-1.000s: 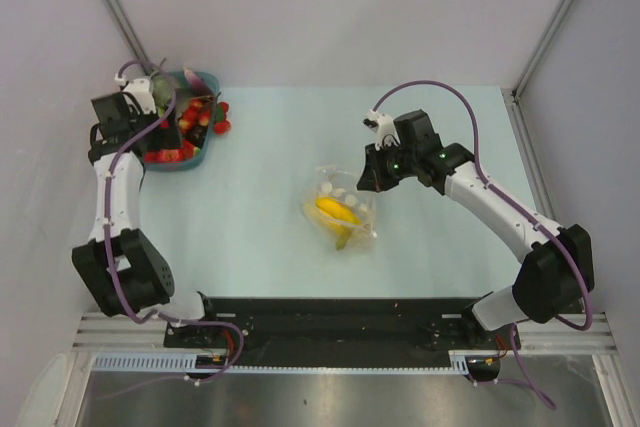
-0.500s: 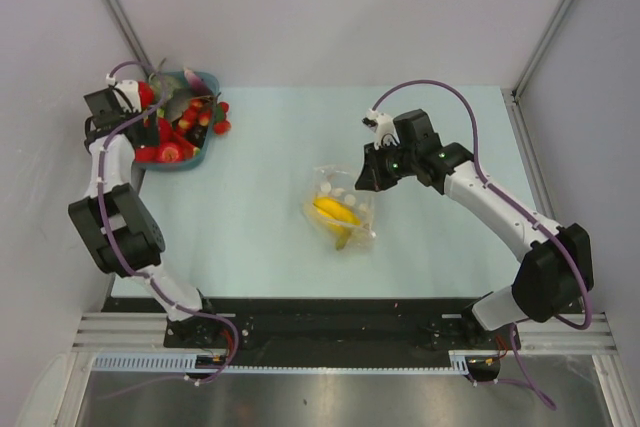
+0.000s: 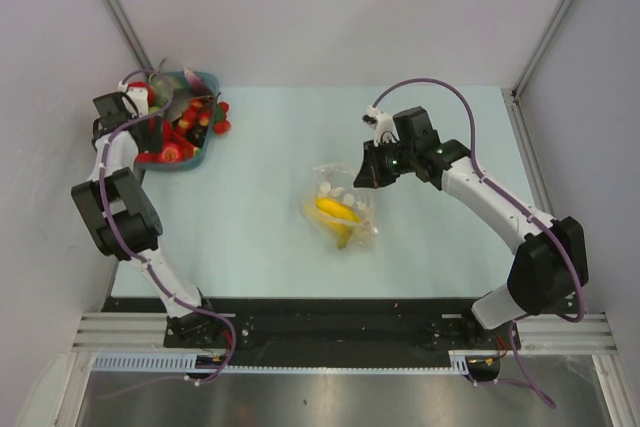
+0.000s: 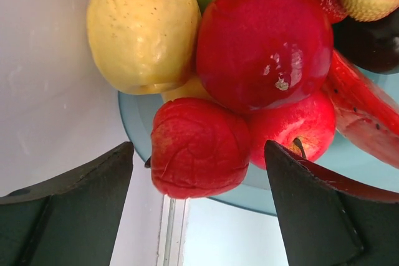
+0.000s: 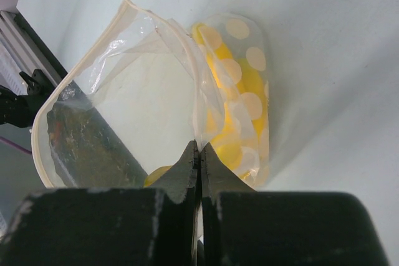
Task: Place the food in the zip-top bag and seal the zipper
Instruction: Pick up the fake fruit from the bin, then place the fake fruit in the zipper food storage bag.
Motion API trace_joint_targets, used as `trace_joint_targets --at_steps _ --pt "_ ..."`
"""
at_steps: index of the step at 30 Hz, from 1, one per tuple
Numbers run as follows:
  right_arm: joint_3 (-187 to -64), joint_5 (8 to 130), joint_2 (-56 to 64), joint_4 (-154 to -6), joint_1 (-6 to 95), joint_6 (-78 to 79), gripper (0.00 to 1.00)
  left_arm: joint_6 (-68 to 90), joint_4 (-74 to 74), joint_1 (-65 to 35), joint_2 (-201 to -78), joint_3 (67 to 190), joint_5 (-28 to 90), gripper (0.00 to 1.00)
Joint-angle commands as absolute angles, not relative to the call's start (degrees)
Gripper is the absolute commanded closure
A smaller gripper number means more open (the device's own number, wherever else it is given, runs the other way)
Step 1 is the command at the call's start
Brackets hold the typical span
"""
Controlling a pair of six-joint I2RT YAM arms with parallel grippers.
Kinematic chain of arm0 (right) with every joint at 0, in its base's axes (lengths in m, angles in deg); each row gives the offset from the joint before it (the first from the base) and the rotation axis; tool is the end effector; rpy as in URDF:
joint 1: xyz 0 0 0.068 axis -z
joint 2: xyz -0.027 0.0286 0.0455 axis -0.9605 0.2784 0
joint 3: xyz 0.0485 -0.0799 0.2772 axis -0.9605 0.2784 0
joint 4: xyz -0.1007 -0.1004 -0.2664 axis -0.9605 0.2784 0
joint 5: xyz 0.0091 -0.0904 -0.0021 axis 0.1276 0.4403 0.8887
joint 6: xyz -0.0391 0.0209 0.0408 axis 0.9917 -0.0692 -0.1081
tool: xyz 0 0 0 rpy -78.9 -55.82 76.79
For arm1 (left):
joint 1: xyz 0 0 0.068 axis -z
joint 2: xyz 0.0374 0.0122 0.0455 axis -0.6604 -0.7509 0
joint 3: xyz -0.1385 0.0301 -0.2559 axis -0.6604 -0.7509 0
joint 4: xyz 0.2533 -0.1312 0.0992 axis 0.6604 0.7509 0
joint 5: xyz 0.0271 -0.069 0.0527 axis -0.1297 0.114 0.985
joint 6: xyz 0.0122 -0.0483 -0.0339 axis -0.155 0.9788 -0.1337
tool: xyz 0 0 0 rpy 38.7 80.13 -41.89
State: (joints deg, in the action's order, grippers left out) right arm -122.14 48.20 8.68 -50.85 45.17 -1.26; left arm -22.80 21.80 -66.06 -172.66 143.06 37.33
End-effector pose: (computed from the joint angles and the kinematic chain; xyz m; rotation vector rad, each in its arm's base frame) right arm 0.3200 0.1988 0.3117 -0.6719 2.2827 0.8889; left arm 0.4447 0.2030 0.2541 -0.0240 2.3247 0.3857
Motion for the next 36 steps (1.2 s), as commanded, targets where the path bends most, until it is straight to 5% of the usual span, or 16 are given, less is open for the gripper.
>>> trace_joint_targets --at_steps 1,8,21,28,36 --pt "-125.3 47.0 9.6 -53.2 45.4 -1.9 1.0 -23.6 21.2 -66.6 -174.5 146.6 37.7 0.11" --pt "-126.0 46.7 10.4 -53.1 45.4 -2.0 1.0 -24.2 21.4 -66.6 -175.9 146.9 39.2 0.19" --pt "-125.0 47.2 10.4 -53.9 45.4 -2.1 1.0 -21.5 23.7 -66.6 -163.6 142.7 33.1 0.64" --pt "-124.4 46.7 9.8 -54.7 45.4 -3.0 1.0 -20.5 29.1 -56.8 -146.2 135.4 20.6 0.64" --pt "-124.2 46.0 8.7 -54.8 44.0 -5.4 1.0 -11.9 32.5 -26.6 -129.4 133.5 10.5 0.57"
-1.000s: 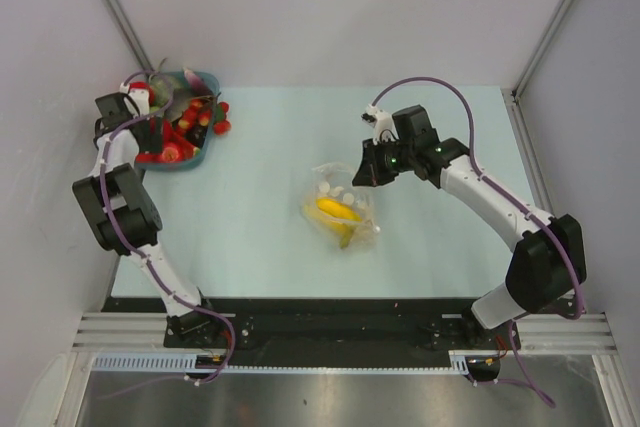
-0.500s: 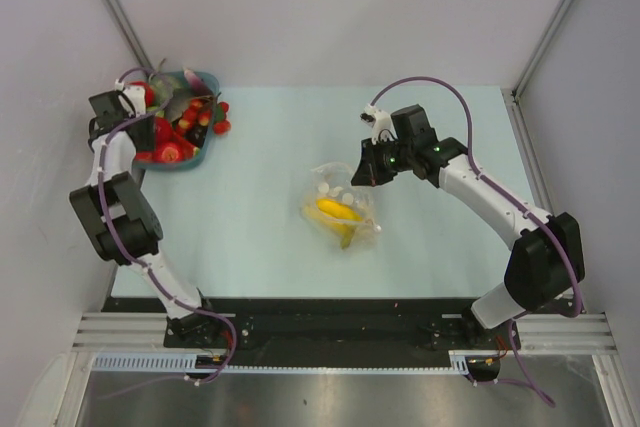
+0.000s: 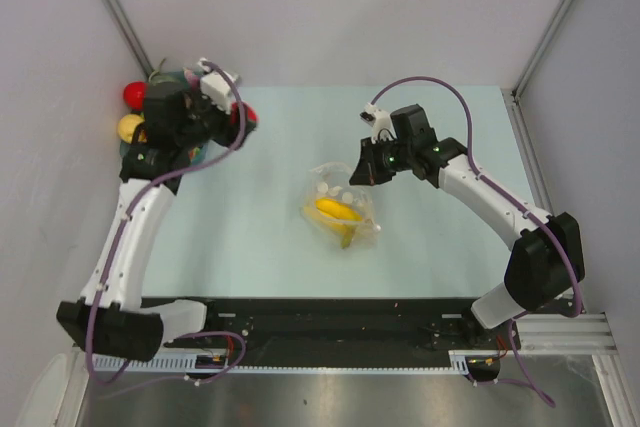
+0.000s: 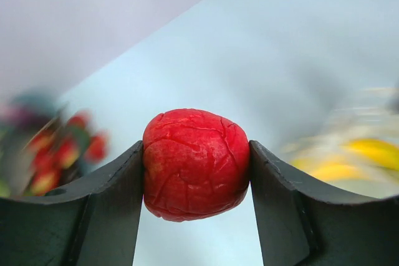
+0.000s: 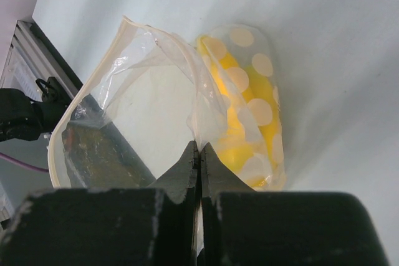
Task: Place the food in the zip-top bag and seal the zipper
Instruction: Place the fake fruit in the zipper food storage bag.
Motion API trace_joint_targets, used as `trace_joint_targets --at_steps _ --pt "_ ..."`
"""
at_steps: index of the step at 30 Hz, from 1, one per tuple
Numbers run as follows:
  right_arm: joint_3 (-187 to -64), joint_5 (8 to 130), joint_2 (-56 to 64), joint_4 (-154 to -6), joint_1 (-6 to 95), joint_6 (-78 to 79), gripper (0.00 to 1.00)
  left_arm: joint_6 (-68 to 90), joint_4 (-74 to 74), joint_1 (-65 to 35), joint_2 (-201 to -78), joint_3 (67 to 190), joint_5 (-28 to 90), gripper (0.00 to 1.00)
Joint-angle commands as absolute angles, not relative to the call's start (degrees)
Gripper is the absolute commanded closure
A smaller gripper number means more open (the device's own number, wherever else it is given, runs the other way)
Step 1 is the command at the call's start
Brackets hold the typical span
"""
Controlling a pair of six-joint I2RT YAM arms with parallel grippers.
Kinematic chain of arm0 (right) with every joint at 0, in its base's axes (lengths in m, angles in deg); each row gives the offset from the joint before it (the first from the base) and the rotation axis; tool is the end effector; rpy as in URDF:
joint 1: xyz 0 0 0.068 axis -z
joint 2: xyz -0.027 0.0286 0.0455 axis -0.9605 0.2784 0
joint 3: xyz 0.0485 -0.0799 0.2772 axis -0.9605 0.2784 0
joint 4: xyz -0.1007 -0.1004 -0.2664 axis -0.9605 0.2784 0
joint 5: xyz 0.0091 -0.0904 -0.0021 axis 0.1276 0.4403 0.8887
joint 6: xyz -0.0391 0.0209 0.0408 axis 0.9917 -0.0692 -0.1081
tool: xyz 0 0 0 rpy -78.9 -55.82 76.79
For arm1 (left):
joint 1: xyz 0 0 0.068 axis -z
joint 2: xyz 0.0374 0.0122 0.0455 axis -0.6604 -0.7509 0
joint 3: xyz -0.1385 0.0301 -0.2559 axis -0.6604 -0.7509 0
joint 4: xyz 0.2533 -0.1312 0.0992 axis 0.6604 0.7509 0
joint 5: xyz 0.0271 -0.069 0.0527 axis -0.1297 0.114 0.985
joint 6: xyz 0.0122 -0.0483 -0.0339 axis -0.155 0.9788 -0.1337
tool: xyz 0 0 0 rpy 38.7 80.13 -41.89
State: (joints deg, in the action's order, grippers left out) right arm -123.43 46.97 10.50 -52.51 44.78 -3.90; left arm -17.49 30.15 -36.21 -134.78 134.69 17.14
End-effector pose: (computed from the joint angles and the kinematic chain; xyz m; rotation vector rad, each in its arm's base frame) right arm 0.3270 0.2066 0.3115 -0.6427 2.2815 0.9399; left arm 0.3081 -0.0446 0.4405 0.6198 1.8006 -0.2264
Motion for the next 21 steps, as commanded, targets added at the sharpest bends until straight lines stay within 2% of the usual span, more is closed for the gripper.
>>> trace_joint_targets --at_steps 1,7,13,14,18,20,21 --pt "-124.2 45.9 8.7 -54.8 43.9 -5.7 1.0 -11.3 32.5 -21.8 -129.1 132.6 10.4 0.56" --pt "-124.2 45.9 8.3 -54.8 43.7 -6.1 1.0 -10.3 33.8 -9.4 -129.8 127.4 11.5 0.53" --pt "-124.5 45.3 7.9 -55.0 43.5 -6.7 1.0 -11.2 35.5 -4.5 -135.1 125.9 13.8 0.52" --pt "-124.6 45.2 7.9 -54.8 43.3 -6.6 1.0 -11.1 36.8 -4.3 -135.7 126.2 14.9 0.47" --pt "-124.7 45.0 8.2 -54.9 43.4 -6.7 1.0 -10.6 36.7 -4.3 -136.7 127.0 15.0 0.38" --pt "-124.6 44.7 8.6 -55.1 43.2 -6.7 1.0 -10.0 36.9 -4.3 -137.1 127.2 15.0 0.32" --pt "-124.7 44.7 8.6 -55.2 43.2 -6.7 1.0 -9.9 37.5 -4.3 -137.3 127.9 15.4 0.25"
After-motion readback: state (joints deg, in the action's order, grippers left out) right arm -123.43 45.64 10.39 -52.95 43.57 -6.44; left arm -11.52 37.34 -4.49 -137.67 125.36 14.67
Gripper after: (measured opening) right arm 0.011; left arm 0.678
